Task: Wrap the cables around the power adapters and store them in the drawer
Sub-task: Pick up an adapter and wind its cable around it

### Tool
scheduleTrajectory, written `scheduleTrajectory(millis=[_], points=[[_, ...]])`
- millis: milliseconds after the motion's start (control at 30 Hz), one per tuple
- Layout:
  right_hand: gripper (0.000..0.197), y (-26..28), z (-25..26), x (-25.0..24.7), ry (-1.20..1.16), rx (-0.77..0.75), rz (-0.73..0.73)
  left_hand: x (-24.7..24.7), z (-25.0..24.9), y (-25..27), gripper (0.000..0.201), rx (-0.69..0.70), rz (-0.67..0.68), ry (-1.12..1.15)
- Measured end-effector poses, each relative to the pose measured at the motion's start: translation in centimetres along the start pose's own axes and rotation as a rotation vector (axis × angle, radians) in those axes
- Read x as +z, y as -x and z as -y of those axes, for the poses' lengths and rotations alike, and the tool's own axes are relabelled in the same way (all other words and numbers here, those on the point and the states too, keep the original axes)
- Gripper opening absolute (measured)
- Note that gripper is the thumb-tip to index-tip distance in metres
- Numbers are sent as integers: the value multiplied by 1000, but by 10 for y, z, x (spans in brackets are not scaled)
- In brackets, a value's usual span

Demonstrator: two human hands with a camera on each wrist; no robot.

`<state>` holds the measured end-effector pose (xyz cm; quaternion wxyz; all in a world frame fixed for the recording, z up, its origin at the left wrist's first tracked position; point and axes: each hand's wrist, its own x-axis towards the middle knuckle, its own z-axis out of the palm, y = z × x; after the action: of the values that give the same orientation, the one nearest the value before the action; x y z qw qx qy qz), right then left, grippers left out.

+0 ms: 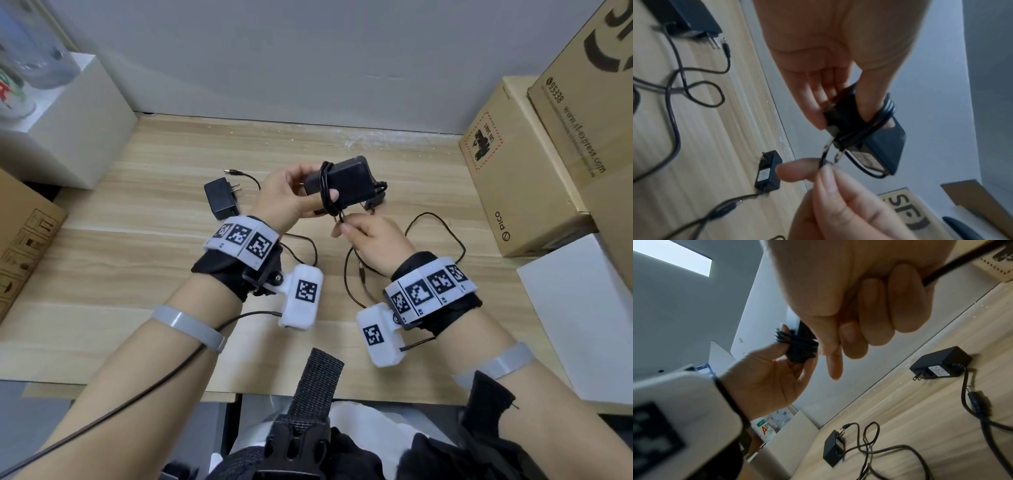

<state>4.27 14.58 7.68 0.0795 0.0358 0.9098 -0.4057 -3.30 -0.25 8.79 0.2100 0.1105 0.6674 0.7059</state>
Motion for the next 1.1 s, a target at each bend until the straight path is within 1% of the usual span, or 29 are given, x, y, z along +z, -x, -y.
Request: scheduleTrajectory(millis=[67, 133, 333, 433, 500, 600, 633, 700, 733, 800, 867, 900, 967, 1033, 1100], points=[[26, 4, 2, 1, 41, -19, 45, 1, 1, -1, 29, 22, -74, -75], [25, 7, 4, 2, 54, -20, 42, 1, 1, -2, 29, 43, -120, -160], [21, 7, 12, -3, 127, -55, 0, 0, 6, -2, 35, 89, -110, -550], [17, 7, 16, -8, 130, -78, -35, -3, 10, -3, 35, 71, -44, -665], [14, 4, 18, -12, 141, -89, -65, -4, 12, -4, 37, 38, 43, -721], [8, 2, 18, -15, 114, -77, -103, -6, 14, -6, 40, 28, 161, -797], [9, 1, 18, -16, 78, -73, -126, -6, 14, -5, 40, 24, 191, -813], [20, -1, 18, -22, -6, -57, -180, -7, 15, -4, 40, 18, 255, -824], [24, -2, 17, -25, -38, -49, -210, -8, 15, -3, 41, 17, 294, -819], [25, -5, 12, -29, -68, -45, -266, -11, 16, -2, 42, 13, 369, -770], [22, -5, 7, -29, -108, -39, -283, -15, 17, 0, 44, 11, 415, -661], [17, -6, 3, -28, -140, -33, -289, -17, 16, 1, 45, 4, 424, -575], [4, -5, -4, -23, -205, -11, -309, -17, 15, 3, 48, -2, 416, -369], [9, -5, -10, -18, -259, 9, -343, -15, 15, 5, 49, 19, 364, -191], [17, -5, -13, -13, -302, 29, -354, -10, 17, 6, 49, 24, 281, -35]])
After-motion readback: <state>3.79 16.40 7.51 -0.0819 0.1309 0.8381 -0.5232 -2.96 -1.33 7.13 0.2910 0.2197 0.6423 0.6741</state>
